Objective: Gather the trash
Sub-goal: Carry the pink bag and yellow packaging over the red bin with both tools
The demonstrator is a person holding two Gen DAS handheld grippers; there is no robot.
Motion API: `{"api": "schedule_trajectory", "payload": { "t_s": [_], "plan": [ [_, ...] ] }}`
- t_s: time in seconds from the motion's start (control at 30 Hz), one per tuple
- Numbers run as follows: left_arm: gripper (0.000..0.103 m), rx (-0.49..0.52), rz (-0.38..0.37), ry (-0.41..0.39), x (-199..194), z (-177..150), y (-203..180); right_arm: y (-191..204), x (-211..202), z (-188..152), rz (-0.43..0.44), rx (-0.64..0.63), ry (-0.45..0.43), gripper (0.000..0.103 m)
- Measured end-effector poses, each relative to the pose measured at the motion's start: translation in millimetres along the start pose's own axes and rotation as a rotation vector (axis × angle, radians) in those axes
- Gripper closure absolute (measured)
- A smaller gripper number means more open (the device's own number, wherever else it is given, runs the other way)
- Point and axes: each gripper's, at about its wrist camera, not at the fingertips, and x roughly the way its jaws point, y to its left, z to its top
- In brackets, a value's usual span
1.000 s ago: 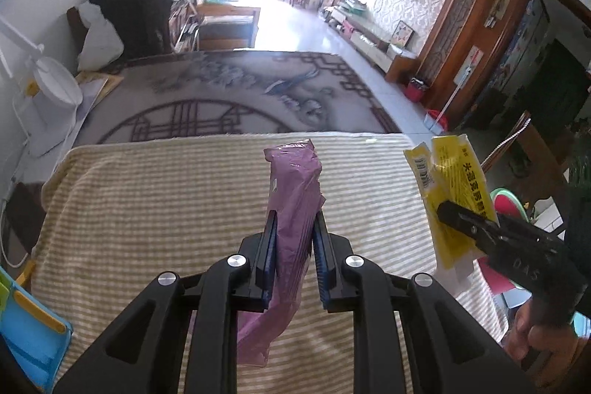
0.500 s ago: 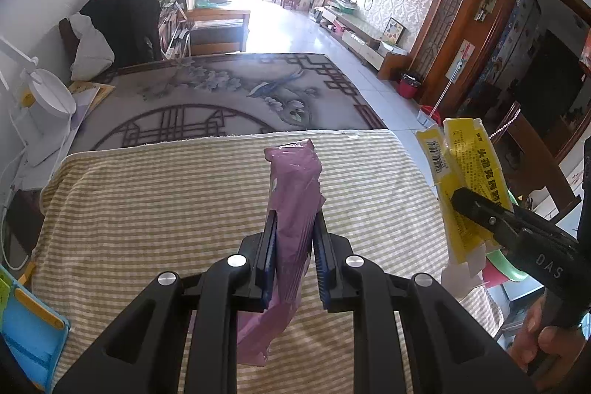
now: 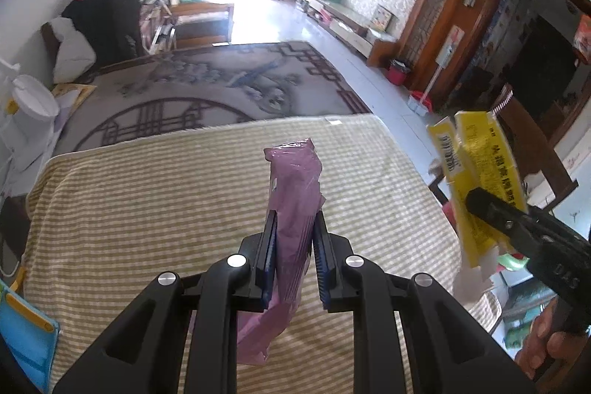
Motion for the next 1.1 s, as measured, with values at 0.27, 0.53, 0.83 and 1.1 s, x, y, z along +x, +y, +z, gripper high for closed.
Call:
{"api": "schedule_trajectory", "payload": {
  "t_s": [0.27,0.53,0.83,1.1],
  "plan": [
    [0.087,0.044,0.023,0.024,16.2,4.3,-44.8,-37.6,-18.2,1.6,0.006,0.012,-0.017,0.070],
    [0.087,0.039,0.050,0.068,35.4,6.2,-87.7,-75.4,-36.9,8.5,0.035,-0.007,-0.025,0.070],
    [0.087,0.092,0.015,0.054,44.6,8.9,-161.4,-129.8,-64.1,12.6,0.015,0.017,-0.054,0.070],
    [0.087,0.117,-0.013,0.022,42.8,11.6,-214.8,-172.2,-81.7,12.5,0.016,0.044,-0.073,0.070]
  ]
}}
